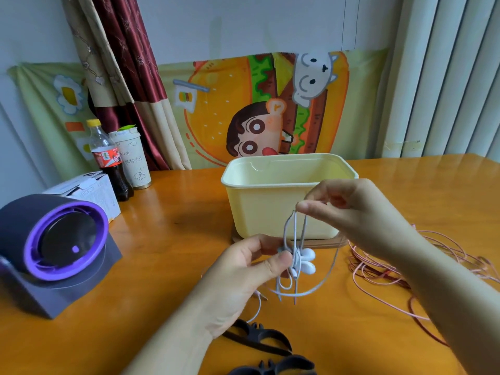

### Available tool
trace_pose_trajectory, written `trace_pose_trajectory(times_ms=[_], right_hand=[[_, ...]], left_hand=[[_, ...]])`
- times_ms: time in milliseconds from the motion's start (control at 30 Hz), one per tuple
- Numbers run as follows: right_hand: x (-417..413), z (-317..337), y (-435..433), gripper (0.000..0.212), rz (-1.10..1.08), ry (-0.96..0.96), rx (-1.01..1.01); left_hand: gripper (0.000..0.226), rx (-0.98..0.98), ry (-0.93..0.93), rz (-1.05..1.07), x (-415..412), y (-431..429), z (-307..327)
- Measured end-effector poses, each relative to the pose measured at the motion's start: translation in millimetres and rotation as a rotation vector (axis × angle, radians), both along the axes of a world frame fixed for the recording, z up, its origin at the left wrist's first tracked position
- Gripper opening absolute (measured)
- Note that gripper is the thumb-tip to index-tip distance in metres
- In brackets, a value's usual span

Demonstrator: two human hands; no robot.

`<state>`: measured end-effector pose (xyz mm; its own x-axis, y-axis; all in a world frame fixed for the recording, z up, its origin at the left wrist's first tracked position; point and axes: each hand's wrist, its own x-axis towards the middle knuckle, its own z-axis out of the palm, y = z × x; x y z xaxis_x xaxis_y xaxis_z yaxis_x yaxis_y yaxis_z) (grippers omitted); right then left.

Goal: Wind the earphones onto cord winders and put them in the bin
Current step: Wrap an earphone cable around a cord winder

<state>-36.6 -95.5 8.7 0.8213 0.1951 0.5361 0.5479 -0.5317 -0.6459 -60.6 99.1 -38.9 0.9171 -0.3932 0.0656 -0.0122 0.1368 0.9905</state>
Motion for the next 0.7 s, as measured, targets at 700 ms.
trace_pose_trajectory(times_ms=[700], right_hand=[[-17.6,-20.3,37.4,0.024,0.083,0.037,-0.548]], left_hand=[[0.026,-0.422,0.219,0.467,14.4,6.0,3.6]])
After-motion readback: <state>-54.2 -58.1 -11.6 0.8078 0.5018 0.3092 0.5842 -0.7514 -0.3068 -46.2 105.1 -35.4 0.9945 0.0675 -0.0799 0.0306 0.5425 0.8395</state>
